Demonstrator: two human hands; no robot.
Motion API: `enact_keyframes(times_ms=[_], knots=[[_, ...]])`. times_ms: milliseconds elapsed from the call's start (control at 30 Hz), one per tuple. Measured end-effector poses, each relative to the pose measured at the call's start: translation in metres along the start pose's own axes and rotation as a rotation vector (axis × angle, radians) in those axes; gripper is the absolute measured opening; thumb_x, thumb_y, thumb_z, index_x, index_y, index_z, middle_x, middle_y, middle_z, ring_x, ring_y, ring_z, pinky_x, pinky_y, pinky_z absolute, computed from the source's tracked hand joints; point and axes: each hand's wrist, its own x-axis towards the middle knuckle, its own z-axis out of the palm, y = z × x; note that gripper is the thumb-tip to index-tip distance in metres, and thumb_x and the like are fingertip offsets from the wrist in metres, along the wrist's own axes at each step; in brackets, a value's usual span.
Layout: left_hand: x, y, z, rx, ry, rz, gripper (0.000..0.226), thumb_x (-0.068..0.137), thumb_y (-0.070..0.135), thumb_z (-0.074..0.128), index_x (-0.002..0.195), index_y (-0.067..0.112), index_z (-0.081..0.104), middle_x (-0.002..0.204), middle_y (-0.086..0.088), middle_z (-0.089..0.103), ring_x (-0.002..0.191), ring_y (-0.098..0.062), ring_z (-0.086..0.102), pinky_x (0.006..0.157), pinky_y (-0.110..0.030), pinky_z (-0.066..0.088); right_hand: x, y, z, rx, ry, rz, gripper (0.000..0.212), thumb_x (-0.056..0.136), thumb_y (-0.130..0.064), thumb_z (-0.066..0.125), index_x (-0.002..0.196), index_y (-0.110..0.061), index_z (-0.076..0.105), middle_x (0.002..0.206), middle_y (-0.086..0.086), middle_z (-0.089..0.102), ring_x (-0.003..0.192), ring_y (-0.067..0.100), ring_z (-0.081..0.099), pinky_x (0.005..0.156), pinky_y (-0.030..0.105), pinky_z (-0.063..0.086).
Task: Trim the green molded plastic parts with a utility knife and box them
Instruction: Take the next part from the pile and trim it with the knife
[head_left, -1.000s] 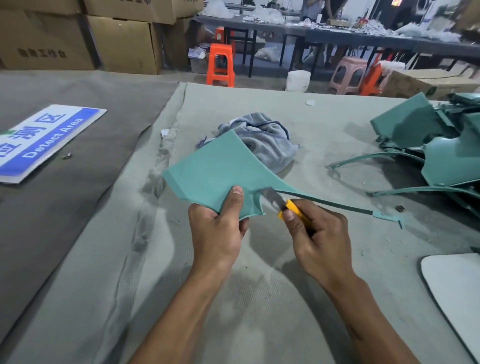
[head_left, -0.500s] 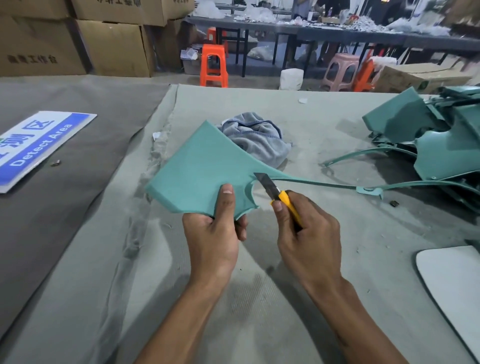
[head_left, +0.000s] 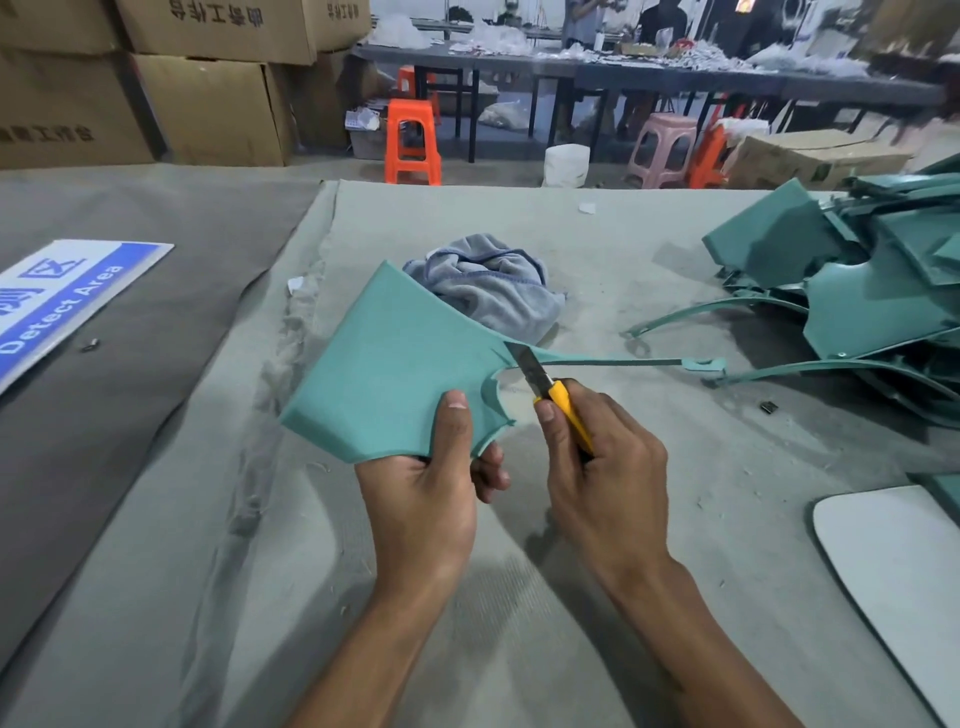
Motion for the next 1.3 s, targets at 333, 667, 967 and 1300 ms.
enact_keyframes(times_ms=[333, 667, 967, 1300], knots=[[0.002, -0.001, -0.001, 0.036, 0.148, 0.075, 0.02, 0.103, 0.015, 0.059, 0.083, 0.017, 0.064, 0.054, -0.003, 0.062, 0.04, -0.019, 0.059, 0.037, -0.024, 0.04, 0.01, 0.012, -0.01, -0.001, 0.103, -0.015, 0.028, 0.107, -0.021, 0.056, 0.125, -0.003, 0.068, 0.09, -0.001, 0.061, 0.071, 0.001, 0.052, 0.069, 0.012, 0.042], [-0.003, 0.004, 0.002, 0.047, 0.108, 0.113, 0.028, 0.1, 0.025, 0.061, 0.074, 0.03, 0.071, 0.056, -0.002, 0.063, 0.041, -0.018, 0.06, 0.039, -0.021, 0.041, 0.022, 0.03, -0.025, -0.146, 0.243, 0.067, 0.04, 0.1, -0.011, 0.068, 0.139, 0.001, 0.064, 0.096, 0.013, 0.071, 0.073, 0.018, 0.058, 0.069, 0.017, 0.037], [-0.001, 0.003, 0.003, 0.06, 0.143, 0.158, 0.024, 0.097, 0.037, 0.061, 0.075, 0.039, 0.071, 0.058, -0.002, 0.067, 0.044, -0.021, 0.063, 0.041, -0.024, 0.044, 0.01, 0.016, -0.008, -0.106, 0.132, -0.091, 0.04, 0.1, -0.011, 0.069, 0.138, -0.001, 0.065, 0.095, 0.01, 0.069, 0.069, 0.022, 0.062, 0.062, 0.039, 0.055], [0.012, -0.002, -0.004, -0.009, 0.3, -0.015, 0.019, 0.098, 0.011, 0.065, 0.082, 0.019, 0.071, 0.065, 0.002, 0.068, 0.045, -0.012, 0.059, 0.039, -0.022, 0.043, 0.018, 0.023, -0.021, -0.101, 0.33, -0.081, 0.025, 0.1, -0.013, 0.066, 0.122, -0.003, 0.073, 0.086, -0.003, 0.062, 0.068, 0.008, 0.052, 0.066, 0.014, 0.042]])
